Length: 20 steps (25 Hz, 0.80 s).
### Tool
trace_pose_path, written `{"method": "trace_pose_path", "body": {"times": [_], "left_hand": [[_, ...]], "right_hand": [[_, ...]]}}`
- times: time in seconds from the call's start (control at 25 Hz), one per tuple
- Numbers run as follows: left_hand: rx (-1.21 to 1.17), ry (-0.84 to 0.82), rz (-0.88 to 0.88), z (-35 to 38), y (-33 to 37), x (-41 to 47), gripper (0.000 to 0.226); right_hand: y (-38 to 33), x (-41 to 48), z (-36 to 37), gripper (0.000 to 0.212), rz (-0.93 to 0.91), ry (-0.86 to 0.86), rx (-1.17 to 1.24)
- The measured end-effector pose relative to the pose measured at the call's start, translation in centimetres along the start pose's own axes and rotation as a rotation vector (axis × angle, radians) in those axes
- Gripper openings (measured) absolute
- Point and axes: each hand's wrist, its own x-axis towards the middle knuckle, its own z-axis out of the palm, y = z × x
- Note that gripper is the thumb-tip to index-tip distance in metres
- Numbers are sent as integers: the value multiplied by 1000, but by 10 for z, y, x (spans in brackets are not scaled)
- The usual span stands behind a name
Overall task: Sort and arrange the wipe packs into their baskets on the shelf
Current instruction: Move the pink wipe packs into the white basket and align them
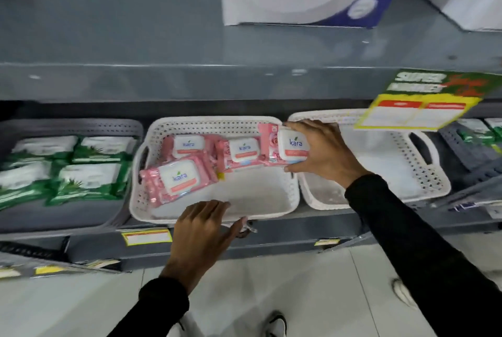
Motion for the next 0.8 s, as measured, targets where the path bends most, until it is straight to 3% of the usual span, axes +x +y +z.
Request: {"method": "trace_pose_path", "body": {"times": [0.2, 0.4, 0.6, 0.8], "left_hand": [[20, 62, 74, -6, -49, -22, 35], [-10, 85, 63, 0, -51, -26, 33], [-24, 81, 48, -2, -49, -26, 33], [-85, 25, -9, -13, -43, -21, 31]], "right_hand": [[-71, 19, 67, 92, -152, -78, -189], [-89, 19, 103, 110, -124, -218, -204], [-88, 11, 94, 119, -45, -157, -112], [-77, 2, 83, 110, -20, -72, -127]]}}
